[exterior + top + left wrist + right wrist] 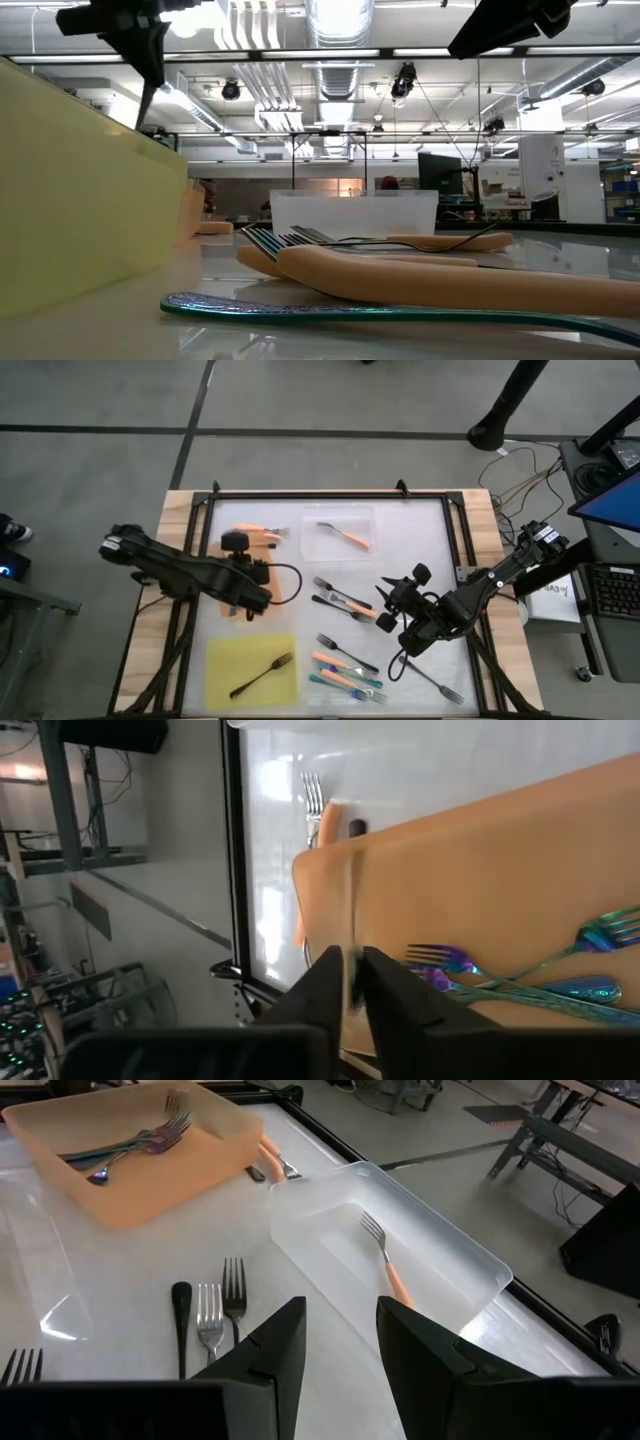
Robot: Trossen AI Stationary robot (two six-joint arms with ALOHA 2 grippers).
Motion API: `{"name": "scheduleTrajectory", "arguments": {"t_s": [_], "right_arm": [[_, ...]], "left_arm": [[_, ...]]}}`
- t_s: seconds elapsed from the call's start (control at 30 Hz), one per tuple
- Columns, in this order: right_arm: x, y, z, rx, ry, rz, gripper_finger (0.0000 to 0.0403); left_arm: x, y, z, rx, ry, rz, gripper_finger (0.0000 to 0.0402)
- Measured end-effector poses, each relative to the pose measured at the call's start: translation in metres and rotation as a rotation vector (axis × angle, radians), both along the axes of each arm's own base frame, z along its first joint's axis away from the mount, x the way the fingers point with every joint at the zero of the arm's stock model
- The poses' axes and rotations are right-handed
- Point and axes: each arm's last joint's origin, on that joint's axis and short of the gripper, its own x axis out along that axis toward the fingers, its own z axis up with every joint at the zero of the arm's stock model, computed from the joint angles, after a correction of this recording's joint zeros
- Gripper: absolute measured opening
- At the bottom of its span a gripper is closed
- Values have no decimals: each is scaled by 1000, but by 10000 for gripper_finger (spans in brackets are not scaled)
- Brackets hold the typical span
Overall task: Sort silverware by color (type)
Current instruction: Put the blue fork into the orange bin, then adjust the orange bin to the left side of the table
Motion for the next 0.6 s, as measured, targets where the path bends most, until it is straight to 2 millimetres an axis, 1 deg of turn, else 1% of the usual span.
{"name": "scheduleTrajectory", "arguments": {"t_s": [0.23,0.33,0.43,0.6], "right_arm": [[0,0,0,0,-1,0,116],[0,0,0,1,-1,0,116],[0,0,0,2,-2,0,116],[0,0,0,2,-3,0,116]], "left_arm": [[3,-2,-6,-29,37,5,102],[3,-4,-8,-99,88,-10,128],[2,-7,-11,-230,151,-11,140],[0,-14,-14,-444,217,19,139]]}}
